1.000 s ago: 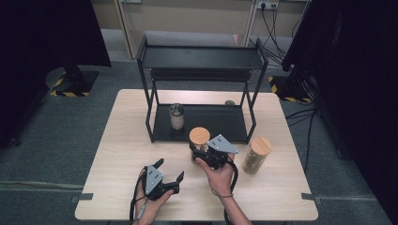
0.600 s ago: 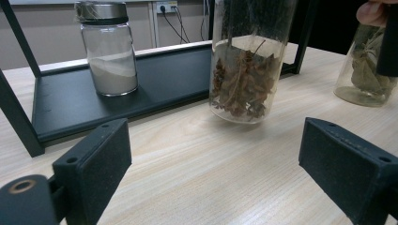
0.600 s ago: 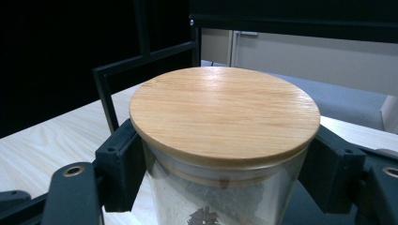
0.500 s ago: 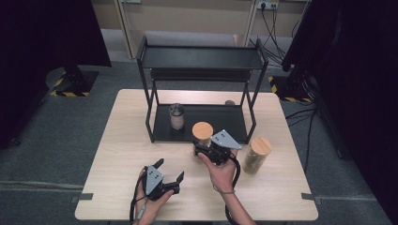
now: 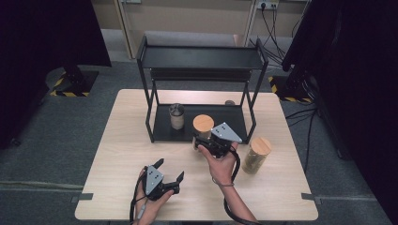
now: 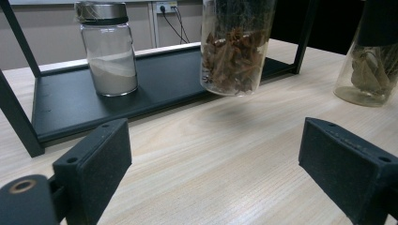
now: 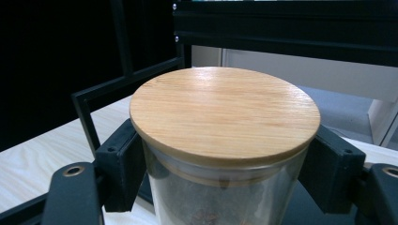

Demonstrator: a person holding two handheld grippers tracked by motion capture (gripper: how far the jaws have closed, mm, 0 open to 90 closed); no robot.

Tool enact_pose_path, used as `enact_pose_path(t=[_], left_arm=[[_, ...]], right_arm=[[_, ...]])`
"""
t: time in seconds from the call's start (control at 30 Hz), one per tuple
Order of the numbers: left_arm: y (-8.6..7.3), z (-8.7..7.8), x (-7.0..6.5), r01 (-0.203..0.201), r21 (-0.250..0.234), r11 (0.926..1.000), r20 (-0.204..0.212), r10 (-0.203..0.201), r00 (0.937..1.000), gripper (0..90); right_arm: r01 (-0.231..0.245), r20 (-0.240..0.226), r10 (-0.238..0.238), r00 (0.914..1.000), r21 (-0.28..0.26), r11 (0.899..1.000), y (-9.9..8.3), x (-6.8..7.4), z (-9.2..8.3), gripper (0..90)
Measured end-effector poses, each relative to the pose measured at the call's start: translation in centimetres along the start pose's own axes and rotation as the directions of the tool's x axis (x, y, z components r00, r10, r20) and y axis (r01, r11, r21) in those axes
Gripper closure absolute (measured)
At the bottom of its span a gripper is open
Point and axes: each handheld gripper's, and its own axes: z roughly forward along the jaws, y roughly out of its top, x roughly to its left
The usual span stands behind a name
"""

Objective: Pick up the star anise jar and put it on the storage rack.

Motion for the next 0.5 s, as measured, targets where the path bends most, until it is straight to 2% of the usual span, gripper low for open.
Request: enact_pose_path(t=[0.5], left_arm=[[0.0, 0.0, 0.0, 0.003, -0.001, 1.0000, 0.003, -0.003, 1.0000, 9.1]], right_arm=[[-0.004, 0.027, 0.004, 0.9996, 0.003, 1.000, 0.9, -0.5, 1.4, 25.5]])
